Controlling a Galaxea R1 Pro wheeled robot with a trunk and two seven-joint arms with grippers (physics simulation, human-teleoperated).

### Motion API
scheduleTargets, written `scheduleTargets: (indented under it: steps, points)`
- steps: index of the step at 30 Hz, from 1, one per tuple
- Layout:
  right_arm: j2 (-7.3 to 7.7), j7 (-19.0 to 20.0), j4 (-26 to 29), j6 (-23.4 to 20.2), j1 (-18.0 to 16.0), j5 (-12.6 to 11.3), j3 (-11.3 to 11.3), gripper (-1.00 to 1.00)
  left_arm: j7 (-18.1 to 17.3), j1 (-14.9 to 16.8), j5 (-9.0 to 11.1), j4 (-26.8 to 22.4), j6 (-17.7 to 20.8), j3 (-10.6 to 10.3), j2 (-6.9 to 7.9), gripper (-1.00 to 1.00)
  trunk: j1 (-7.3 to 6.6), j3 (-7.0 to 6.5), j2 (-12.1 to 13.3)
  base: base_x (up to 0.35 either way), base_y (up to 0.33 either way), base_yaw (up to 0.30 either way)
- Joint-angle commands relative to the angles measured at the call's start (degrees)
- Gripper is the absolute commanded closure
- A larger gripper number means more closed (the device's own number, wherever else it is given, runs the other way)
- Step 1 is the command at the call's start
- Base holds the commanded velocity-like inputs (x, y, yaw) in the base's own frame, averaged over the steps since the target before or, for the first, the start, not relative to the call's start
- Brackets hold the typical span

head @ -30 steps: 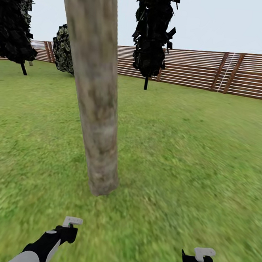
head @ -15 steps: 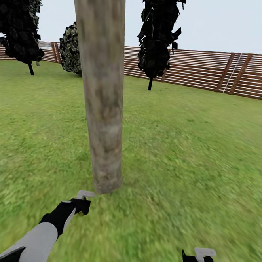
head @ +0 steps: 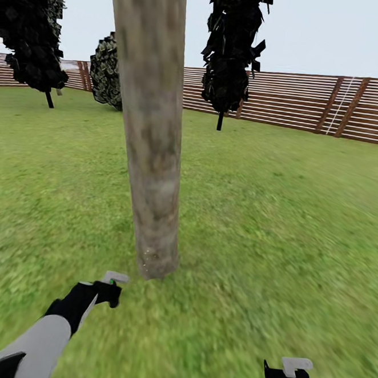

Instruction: In the garden, pick up the pesticide atomizer on the floor and spray pesticide onto both trees until each tree trunk is fully covered.

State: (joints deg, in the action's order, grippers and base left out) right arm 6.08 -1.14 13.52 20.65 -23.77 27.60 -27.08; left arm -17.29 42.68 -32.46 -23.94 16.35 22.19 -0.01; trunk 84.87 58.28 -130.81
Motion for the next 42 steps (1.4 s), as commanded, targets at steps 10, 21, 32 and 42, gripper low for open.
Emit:
scheduleTargets:
  steps: [10, 21, 32, 42]
  points:
    - [0.04, 0.0, 0.0, 0.0, 0.0, 0.0, 0.0, -1.00, 0.0, 0.6, -0.1, -0.4, 0.4, -4.0, 1.21, 1.00, 0.00, 0.10, 0.0, 0.000, 0.000, -0.220]
    - [0.06, 0.0, 0.0, 0.0, 0.0, 0.0, 0.0, -1.00, -0.1, 0.6, -0.4, -0.5, 1.6, -1.8, -0.61, 1.00, 0.00, 0.10, 0.0, 0.000, 0.000, -0.111]
    - [0.07, 0.0, -0.1, 0.0, 0.0, 0.1, 0.0, -1.00, -6.9, 1.2, -0.4, -9.7, 6.2, -1.7, 3.22, 1.00, 0.00, 0.10, 0.0, 0.000, 0.000, 0.000]
    - [0.07, 0.1, -0.1, 0.0, 0.0, 0.1, 0.0, -1.00, -12.6, 1.3, -0.3, -21.0, 15.8, -4.6, 5.74, 1.00, 0.00, 0.10, 0.0, 0.000, 0.000, 0.000]
